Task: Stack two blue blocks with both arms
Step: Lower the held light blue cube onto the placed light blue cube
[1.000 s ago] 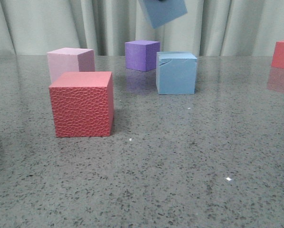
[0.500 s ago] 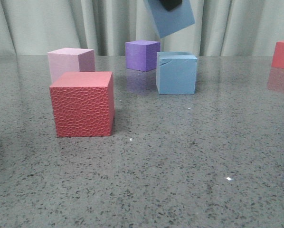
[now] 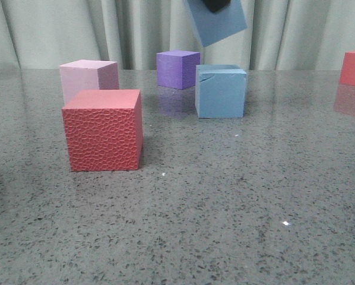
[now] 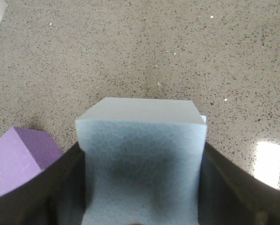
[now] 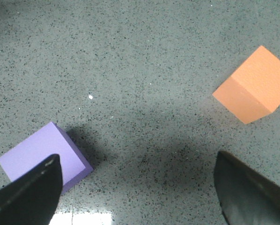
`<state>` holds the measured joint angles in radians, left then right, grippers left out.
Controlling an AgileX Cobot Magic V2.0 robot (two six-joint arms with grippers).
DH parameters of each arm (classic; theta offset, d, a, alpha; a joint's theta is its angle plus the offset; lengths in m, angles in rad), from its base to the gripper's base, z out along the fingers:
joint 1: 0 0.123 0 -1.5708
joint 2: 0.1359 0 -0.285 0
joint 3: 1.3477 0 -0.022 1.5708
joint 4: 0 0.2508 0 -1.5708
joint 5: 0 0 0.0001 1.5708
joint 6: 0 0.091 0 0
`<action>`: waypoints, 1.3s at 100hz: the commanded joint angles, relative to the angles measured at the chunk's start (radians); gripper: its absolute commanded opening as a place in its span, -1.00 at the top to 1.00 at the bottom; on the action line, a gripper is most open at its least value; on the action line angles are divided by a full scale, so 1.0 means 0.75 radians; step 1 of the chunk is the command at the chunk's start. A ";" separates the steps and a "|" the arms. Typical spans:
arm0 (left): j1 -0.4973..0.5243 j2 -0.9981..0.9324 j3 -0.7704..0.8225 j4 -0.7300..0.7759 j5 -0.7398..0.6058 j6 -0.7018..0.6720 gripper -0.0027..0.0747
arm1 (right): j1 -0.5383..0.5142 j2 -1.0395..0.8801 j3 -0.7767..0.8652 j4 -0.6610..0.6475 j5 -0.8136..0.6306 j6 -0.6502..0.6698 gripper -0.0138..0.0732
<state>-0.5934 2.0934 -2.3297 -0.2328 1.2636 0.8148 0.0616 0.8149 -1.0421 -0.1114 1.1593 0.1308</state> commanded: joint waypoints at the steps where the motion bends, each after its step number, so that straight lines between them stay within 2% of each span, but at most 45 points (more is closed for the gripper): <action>1: -0.013 -0.079 -0.044 -0.045 0.021 -0.003 0.30 | -0.009 -0.010 -0.030 -0.014 -0.072 -0.008 -0.81; 111: -0.013 -0.060 -0.025 -0.055 0.021 0.026 0.30 | -0.009 -0.010 -0.030 -0.014 -0.084 -0.008 -0.81; 130: -0.013 -0.060 0.034 -0.055 0.021 0.026 0.30 | -0.009 -0.010 -0.030 -0.014 -0.084 -0.008 -0.81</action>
<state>-0.5934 2.1082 -2.3023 -0.2401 1.2636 0.8337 0.0616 0.8149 -1.0421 -0.1114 1.1555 0.1308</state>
